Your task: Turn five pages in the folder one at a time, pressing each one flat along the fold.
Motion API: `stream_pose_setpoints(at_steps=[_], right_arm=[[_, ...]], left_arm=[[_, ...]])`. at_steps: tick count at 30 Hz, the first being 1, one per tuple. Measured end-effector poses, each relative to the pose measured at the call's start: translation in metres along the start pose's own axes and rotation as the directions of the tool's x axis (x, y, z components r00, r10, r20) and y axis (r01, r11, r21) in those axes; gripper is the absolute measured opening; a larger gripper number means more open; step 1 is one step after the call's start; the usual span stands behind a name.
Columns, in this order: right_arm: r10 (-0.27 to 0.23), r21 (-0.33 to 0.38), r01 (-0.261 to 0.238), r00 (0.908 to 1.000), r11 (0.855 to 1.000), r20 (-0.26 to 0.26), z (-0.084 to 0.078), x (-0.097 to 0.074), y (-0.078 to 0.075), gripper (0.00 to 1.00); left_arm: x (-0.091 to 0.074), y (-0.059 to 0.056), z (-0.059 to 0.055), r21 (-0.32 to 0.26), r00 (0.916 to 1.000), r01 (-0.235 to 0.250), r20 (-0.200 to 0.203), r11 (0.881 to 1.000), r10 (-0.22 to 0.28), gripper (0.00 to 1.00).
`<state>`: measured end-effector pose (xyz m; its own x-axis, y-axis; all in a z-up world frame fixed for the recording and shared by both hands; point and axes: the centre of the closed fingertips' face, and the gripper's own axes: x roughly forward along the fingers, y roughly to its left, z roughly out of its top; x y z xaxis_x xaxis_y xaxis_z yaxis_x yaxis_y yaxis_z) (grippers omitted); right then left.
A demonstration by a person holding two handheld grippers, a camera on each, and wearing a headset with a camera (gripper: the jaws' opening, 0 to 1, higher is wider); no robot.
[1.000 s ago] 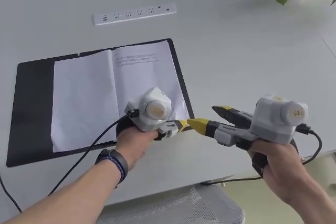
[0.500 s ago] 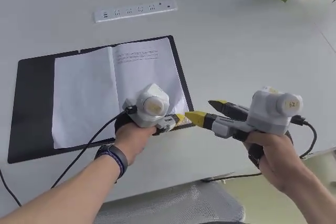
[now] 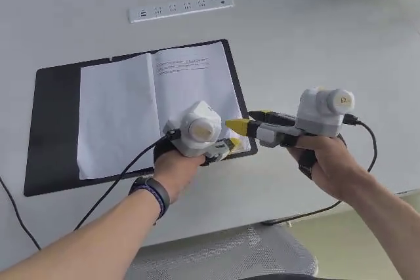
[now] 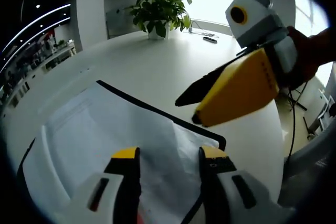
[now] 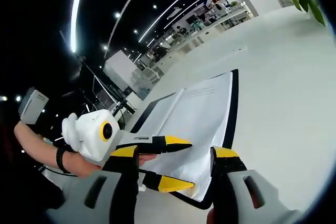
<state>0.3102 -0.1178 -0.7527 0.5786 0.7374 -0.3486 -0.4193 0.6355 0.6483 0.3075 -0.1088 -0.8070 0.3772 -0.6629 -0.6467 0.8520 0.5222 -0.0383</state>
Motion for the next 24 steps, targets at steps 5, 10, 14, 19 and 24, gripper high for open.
stream_pose_setpoints(at_steps=[5, 10, 14, 19, 24], right_arm=[[0.013, 0.021, -0.013, 0.9998, 1.000, -0.017, -0.004, 0.003, -0.003, 0.52], [0.019, 0.030, -0.018, 0.9995, 0.999, -0.026, -0.006, 0.005, -0.004, 0.51], [0.022, 0.028, -0.021, 0.9992, 0.999, -0.034, -0.007, 0.006, -0.005, 0.50], [0.038, 0.045, -0.036, 0.9984, 0.998, -0.043, -0.010, 0.010, -0.006, 0.49], [0.052, 0.051, -0.049, 0.9972, 0.998, -0.054, -0.012, 0.013, -0.003, 0.48]], left_arm=[[0.000, 0.000, 0.000, -0.003, 1.0000, -0.002, 0.000, 1.000, 0.002, 0.44], [0.000, 0.001, 0.000, -0.009, 1.0000, -0.005, 0.000, 1.000, 0.005, 0.44], [0.000, 0.000, 0.000, -0.012, 1.0000, -0.005, 0.001, 1.000, 0.005, 0.44], [0.000, 0.000, 0.000, -0.014, 1.0000, -0.006, 0.002, 1.000, 0.006, 0.44], [0.000, 0.000, 0.000, -0.016, 1.0000, -0.004, 0.002, 1.000, 0.004, 0.44]])
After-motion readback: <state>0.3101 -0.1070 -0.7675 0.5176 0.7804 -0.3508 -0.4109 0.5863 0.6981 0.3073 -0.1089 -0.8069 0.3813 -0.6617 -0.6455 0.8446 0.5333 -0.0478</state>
